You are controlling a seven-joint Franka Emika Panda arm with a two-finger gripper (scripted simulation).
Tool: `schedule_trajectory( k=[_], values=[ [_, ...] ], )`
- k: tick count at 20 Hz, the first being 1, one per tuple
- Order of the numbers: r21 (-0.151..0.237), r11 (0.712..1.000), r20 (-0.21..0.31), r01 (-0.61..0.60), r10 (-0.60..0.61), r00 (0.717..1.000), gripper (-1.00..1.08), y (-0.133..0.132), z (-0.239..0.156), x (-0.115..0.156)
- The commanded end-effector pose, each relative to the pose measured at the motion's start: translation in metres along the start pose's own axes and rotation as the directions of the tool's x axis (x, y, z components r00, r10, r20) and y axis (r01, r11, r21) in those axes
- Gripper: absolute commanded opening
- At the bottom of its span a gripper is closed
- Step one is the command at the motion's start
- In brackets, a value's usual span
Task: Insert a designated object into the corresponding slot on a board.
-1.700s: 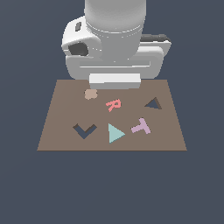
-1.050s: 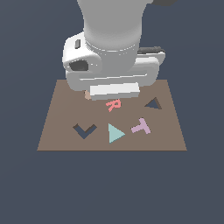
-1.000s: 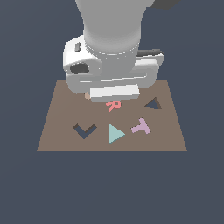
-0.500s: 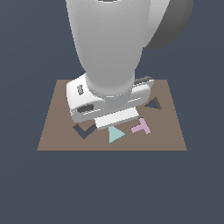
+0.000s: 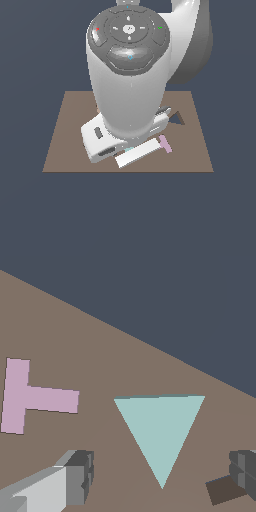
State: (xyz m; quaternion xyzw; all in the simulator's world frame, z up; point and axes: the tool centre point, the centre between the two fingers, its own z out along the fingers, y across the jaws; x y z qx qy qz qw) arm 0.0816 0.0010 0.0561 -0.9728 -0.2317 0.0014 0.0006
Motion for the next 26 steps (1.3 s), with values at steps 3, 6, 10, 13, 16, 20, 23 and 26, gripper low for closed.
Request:
schedule_trajectory(
  k=[3,6,10,13,16,20,23,26],
  values=[
    [-0.002,1.0,-0.002,0.03,-0.03,1.0,1.0,0.001,0.005,0.006],
    [-0.002,0.999,-0.003,0.034,-0.034,0.999,1.0,0.002,0.006,0.007],
    [-0.001,0.999,-0.002,0.032,-0.032,0.999,1.0,0.001,0.01,0.007],
    [-0.002,0.999,-0.002,0.033,-0.033,0.999,1.0,0.001,0.02,0.007],
    [-0.002,0.999,-0.002,0.034,-0.034,0.999,1.0,0.001,0.026,0.007],
    [-0.002,0.999,-0.002,0.034,-0.034,0.999,-1.0,0.001,0.026,0.007],
    [-0.002,0.999,-0.002,0.034,-0.034,0.999,-1.0,0.001,0.026,0.007],
    [-0.002,0.999,-0.002,0.034,-0.034,0.999,-1.0,0.001,0.026,0.007]
  ],
)
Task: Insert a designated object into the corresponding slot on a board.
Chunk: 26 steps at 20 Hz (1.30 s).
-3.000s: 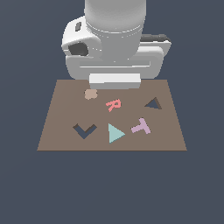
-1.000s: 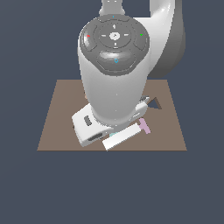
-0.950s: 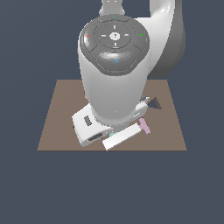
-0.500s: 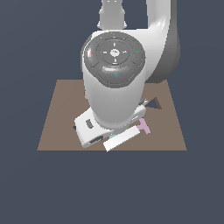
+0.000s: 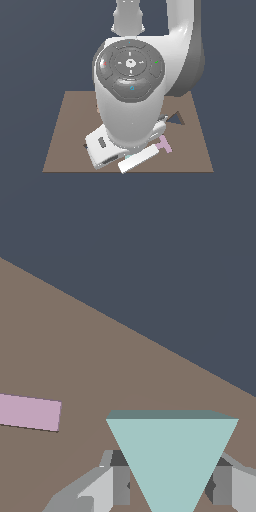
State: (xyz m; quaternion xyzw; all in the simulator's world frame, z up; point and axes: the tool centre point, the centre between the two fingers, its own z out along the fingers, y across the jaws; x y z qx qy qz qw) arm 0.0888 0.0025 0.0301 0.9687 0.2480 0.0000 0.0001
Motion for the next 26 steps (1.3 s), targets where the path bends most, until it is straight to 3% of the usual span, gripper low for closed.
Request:
schedule_trajectory(
  k=[1,11,18,22,26],
  values=[
    [0.0,1.0,0.0,0.001,-0.001,1.0,-1.0,0.0,0.0,0.0],
    [0.0,1.0,0.001,0.017,-0.017,1.0,-1.0,-0.003,-0.003,0.001],
    [0.0,0.992,0.001,0.124,-0.124,0.992,-1.0,-0.017,-0.004,0.009],
    [0.0,0.973,0.001,0.23,-0.23,0.973,-1.0,-0.033,-0.004,0.016],
    [0.0,0.931,0.001,0.364,-0.364,0.931,-1.0,-0.054,-0.005,0.021]
  ],
)
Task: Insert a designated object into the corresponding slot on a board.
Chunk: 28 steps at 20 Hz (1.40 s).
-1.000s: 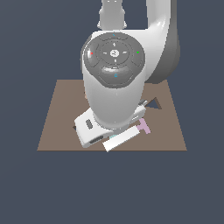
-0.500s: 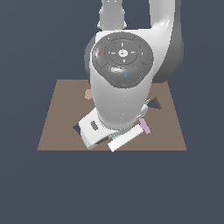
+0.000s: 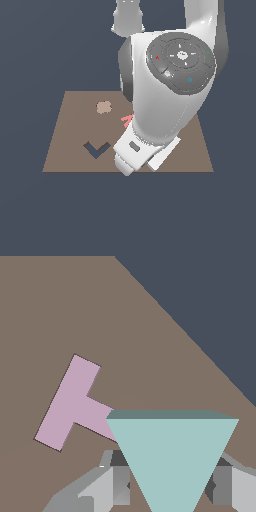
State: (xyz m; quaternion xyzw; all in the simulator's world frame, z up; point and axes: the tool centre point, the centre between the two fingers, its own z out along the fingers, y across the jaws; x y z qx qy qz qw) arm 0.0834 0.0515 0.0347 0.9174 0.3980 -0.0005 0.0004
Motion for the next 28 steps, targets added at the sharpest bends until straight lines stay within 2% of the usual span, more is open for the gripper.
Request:
schedule_trajectory(
  k=[1,4,7,10,15,19,22,25,28],
  values=[
    [-0.001,0.995,0.0,0.095,-0.095,0.995,-1.0,-0.013,-0.001,0.008],
    [-0.001,0.975,0.0,0.221,-0.221,0.975,-1.0,-0.032,-0.002,0.015],
    [-0.001,0.936,0.0,0.351,-0.351,0.936,-1.0,-0.052,-0.002,0.021],
    [-0.002,0.878,0.0,0.479,-0.479,0.878,-1.0,-0.075,-0.003,0.023],
    [-0.002,0.764,0.001,0.645,-0.645,0.764,-1.0,-0.107,-0.004,0.021],
    [-0.002,0.679,0.001,0.734,-0.734,0.679,-1.0,-0.125,-0.005,0.016],
    [-0.001,0.627,0.001,0.779,-0.779,0.627,-1.0,-0.136,-0.005,0.012],
    [-0.001,0.587,0.002,0.81,-0.81,0.587,-1.0,-0.143,-0.005,0.008],
    [-0.001,0.561,0.002,0.828,-0.828,0.561,-1.0,-0.147,-0.005,0.006]
  ],
)
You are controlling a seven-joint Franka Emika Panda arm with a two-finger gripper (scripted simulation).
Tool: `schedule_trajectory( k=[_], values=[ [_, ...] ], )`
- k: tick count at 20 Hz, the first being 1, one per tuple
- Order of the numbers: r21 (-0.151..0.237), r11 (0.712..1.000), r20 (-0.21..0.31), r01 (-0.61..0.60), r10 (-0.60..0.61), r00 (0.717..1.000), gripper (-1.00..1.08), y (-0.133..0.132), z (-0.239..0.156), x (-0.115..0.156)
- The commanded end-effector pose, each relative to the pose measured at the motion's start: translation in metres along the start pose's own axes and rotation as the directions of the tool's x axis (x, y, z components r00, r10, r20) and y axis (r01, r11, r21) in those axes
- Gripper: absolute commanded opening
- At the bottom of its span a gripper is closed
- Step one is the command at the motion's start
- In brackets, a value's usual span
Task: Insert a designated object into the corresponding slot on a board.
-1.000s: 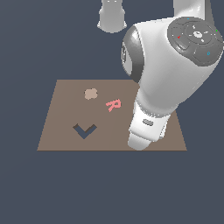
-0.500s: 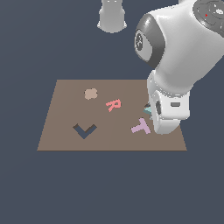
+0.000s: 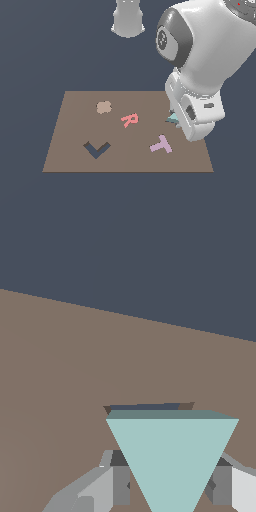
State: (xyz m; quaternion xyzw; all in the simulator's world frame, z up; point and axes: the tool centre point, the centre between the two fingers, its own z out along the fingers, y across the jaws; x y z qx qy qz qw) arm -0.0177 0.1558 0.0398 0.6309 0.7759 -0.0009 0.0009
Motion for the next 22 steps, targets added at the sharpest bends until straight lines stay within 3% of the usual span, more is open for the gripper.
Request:
schedule_trajectory(
  k=[1,12,13,22],
  values=[
    [-0.001,1.0,0.0,0.025,-0.025,1.0,-1.0,-0.003,0.0,0.001],
    [0.0,0.999,-0.002,0.033,-0.033,0.999,-1.0,-0.005,0.01,0.001],
    [0.0,0.999,-0.002,0.033,-0.033,0.999,1.0,-0.005,0.01,0.001],
    [0.0,0.999,-0.002,0.033,-0.033,0.999,1.0,-0.005,0.01,0.001]
  ],
)
